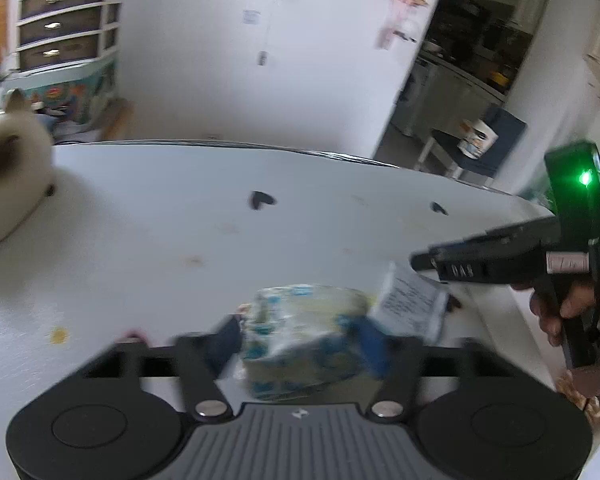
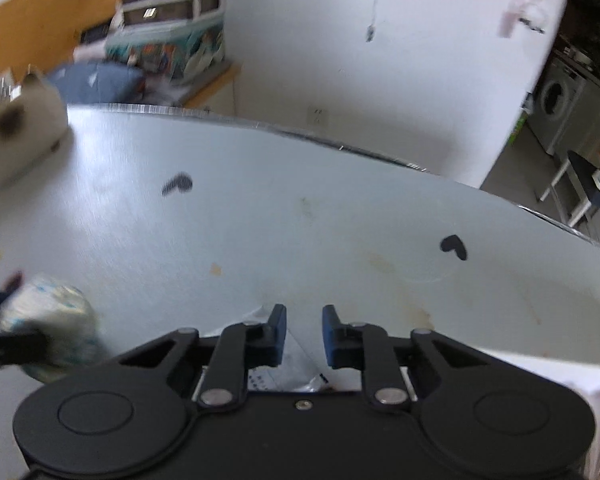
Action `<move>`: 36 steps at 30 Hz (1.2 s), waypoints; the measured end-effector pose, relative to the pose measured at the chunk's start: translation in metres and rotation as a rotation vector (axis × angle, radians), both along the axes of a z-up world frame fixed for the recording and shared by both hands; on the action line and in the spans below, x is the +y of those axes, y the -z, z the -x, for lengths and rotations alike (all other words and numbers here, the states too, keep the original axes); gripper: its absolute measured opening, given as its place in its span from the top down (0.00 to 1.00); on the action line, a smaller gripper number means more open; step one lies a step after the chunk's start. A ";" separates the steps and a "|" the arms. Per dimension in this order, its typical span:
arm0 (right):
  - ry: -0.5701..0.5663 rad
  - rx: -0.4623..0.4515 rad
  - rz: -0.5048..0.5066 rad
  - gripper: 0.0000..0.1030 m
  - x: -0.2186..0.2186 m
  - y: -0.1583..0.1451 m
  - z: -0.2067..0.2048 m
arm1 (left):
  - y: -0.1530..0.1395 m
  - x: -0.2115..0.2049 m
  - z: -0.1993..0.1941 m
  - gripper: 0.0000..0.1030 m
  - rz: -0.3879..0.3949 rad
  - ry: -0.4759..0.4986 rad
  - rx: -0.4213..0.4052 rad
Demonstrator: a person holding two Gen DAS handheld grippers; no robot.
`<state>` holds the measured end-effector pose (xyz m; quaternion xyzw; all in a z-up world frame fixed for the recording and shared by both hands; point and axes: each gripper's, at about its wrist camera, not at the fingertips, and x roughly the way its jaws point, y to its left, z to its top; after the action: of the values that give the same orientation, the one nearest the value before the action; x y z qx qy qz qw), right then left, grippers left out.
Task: Organize soft objects
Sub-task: 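Grasp the blue floral drawstring pouch with the left tool, then grasp the white printed packet with the right tool while the left tool holds the pouch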
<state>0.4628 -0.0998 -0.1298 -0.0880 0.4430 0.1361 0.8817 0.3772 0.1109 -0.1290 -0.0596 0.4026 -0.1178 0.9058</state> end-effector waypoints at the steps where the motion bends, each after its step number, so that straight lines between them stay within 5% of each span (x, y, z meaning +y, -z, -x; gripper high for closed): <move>1: -0.010 0.014 0.016 0.81 0.001 0.004 -0.001 | 0.000 0.002 0.000 0.20 -0.008 -0.008 -0.003; 9: -0.090 0.075 -0.015 0.78 0.007 0.005 0.021 | 0.009 0.001 -0.017 0.19 0.069 -0.018 0.044; 13: -0.061 0.048 -0.081 0.30 0.000 -0.007 0.039 | 0.014 0.002 -0.026 0.20 0.091 -0.039 0.061; 17: -0.137 0.033 -0.121 0.04 0.005 -0.015 0.056 | 0.016 0.002 -0.030 0.33 0.092 -0.028 0.067; 23: -0.389 0.008 0.027 0.00 0.036 -0.003 0.067 | 0.016 0.008 -0.027 0.36 0.107 -0.022 0.073; 26: -0.473 0.011 0.082 0.00 0.042 0.001 0.062 | 0.011 0.011 -0.024 0.12 0.120 -0.015 0.067; 32: -0.543 0.079 0.116 0.00 0.043 0.011 0.043 | 0.010 0.001 -0.022 0.05 0.093 0.069 0.076; 36: -0.520 0.152 0.049 0.00 0.035 0.015 0.031 | 0.014 -0.006 -0.026 0.06 0.080 0.080 0.094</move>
<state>0.4313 -0.0648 -0.1443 -0.2098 0.4735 0.3532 0.7791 0.4037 0.1050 -0.1428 -0.0851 0.4416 -0.1670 0.8774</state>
